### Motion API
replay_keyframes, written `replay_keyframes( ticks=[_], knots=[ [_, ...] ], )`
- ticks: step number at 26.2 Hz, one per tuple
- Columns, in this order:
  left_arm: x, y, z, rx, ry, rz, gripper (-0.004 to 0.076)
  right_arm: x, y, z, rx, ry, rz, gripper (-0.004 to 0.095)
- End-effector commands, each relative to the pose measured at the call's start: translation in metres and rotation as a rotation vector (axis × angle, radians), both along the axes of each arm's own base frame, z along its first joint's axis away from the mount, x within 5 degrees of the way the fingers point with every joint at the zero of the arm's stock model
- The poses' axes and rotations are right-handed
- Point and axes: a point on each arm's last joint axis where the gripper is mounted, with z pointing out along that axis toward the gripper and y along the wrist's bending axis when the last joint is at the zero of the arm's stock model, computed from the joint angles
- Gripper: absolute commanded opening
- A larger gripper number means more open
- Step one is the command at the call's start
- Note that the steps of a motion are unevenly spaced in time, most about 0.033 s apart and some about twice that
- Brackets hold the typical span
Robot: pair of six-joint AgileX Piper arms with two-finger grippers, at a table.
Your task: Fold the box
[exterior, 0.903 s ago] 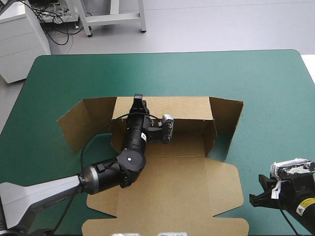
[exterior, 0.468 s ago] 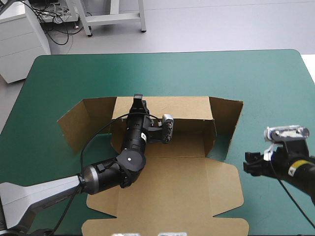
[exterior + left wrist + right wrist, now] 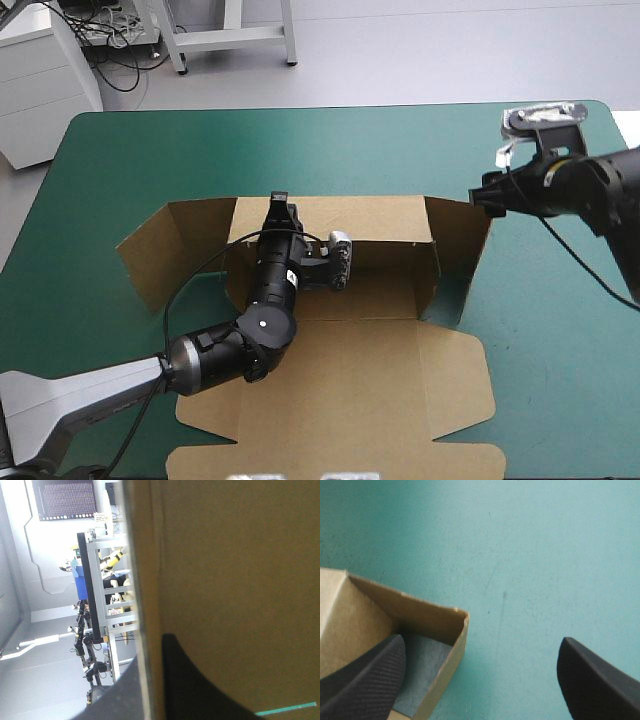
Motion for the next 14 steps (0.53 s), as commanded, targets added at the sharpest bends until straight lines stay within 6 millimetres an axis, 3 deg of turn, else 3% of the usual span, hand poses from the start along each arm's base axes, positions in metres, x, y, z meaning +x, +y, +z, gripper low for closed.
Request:
replay_keyframes(
  ticks=[1, 7, 11, 14],
  knots=[
    [-0.003, 0.002, 0.02, -0.05, -0.064, -0.003, -0.0032, 0.027, -0.004, 0.022, -0.019, -0.042, -0.022, 0.0763],
    [-0.003, 0.002, 0.02, -0.057, -0.065, -0.002, -0.0032, 0.081, -0.018, 0.008, 0.098, 0.1, -0.009, 0.0761],
    [-0.003, 0.002, 0.02, -0.057, -0.065, -0.002, -0.0032, 0.11, -0.026, -0.021, 0.179, 0.186, 0.003, 0.076],
    [-0.003, 0.002, 0.02, -0.057, -0.065, -0.002, -0.0032, 0.117, -0.028, -0.033, 0.137, 0.215, 0.018, 0.076]
  ],
)
